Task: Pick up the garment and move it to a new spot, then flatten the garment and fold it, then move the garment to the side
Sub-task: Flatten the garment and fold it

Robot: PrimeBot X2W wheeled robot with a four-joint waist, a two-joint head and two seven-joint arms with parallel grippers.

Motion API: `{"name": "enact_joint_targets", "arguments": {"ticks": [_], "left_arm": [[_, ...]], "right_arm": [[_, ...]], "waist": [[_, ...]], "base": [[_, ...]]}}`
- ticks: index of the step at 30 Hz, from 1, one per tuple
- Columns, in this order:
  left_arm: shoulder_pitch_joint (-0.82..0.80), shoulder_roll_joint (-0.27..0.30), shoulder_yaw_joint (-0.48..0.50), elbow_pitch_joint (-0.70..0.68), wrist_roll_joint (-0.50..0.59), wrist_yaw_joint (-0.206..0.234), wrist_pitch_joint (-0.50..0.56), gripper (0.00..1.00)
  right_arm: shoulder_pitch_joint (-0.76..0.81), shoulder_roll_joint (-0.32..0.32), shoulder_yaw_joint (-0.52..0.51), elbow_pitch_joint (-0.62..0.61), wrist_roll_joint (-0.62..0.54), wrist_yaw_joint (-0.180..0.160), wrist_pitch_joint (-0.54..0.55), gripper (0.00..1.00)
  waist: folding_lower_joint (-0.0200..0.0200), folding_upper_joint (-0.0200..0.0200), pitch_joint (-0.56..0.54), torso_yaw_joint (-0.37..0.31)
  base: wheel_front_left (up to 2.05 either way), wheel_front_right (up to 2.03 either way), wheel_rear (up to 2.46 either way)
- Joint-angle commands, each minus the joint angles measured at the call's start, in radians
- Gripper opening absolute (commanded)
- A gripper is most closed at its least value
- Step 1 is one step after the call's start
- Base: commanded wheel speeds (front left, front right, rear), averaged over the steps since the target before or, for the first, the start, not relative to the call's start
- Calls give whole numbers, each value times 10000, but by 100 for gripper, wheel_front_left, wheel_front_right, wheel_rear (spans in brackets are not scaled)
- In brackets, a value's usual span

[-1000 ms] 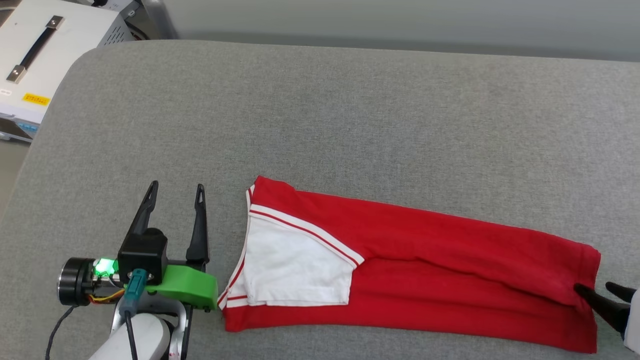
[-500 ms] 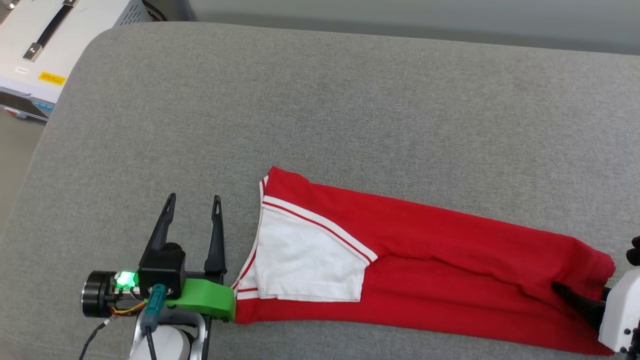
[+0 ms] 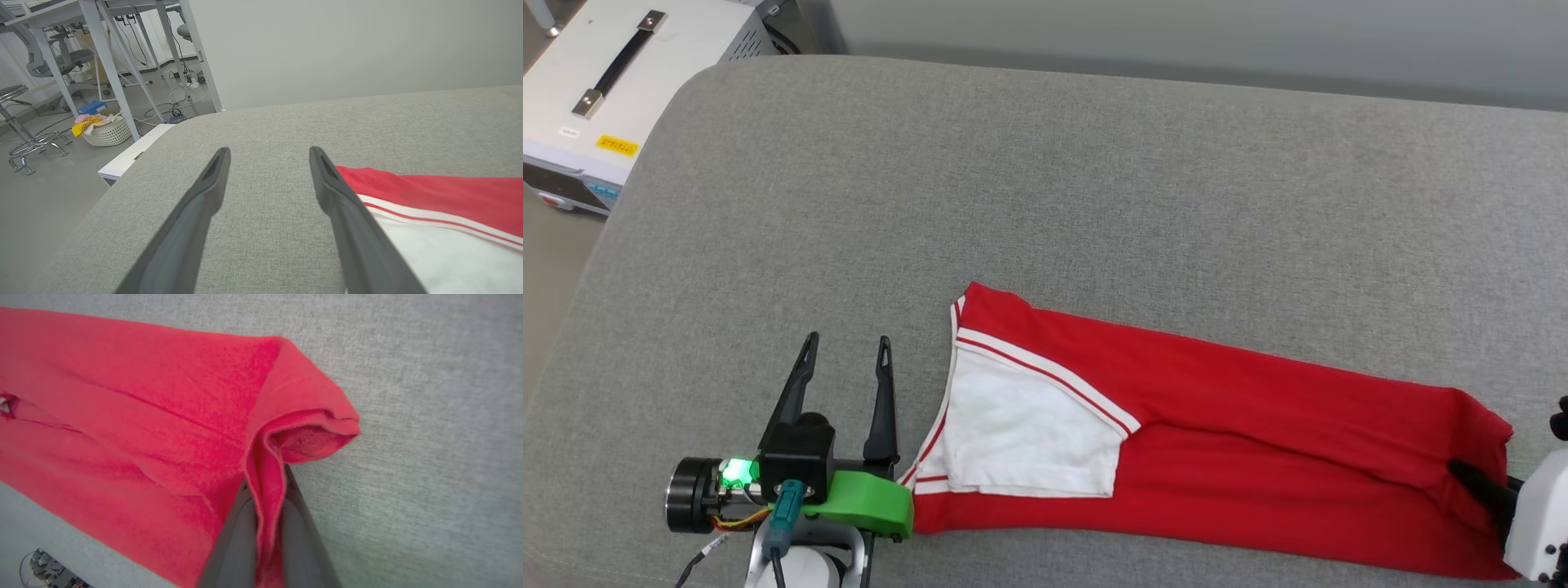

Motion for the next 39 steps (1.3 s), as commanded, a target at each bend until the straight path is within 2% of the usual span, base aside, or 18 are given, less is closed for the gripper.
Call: {"name": "enact_joint_targets", "arguments": {"ticks": [1,9,14,18,26,32,39], "left_arm": [[177,-110,105,30,139,-108,-57,100],[457,-374,535,79,476,-442,-57,100],[606,-483,744,155,613,-617,-57,100],[678,-557,868,207,710,-762,-57,100],[672,-717,940,287,937,-974,-57,100],[557,-851,880,317,1075,-1088,-57,100],[336,-979,839,364,1163,-1199,-57,100]], "right_arm": [[56,-209,-92,208,111,-15,-103,0],[409,-1012,-783,764,-66,-15,-298,0],[710,-1114,-1024,630,-9,-15,-103,0],[889,-985,-1192,-123,309,-15,113,0],[887,-480,-951,-2573,1017,-15,964,0],[86,98,-140,-3707,738,-15,1623,0],[-1569,864,1392,-3810,315,-15,2377,0]], "waist": [[0,-1,-119,-55],[0,-1,-417,-171],[0,-1,-564,-245],[0,-1,-613,-309],[0,-1,-610,-319],[0,-1,-492,-167],[0,-1,-234,132]], "base": [[0,0,0],[0,0,0],[0,0,0],[0,0,0],[0,0,0],[0,0,0],[0,0,0]]}}
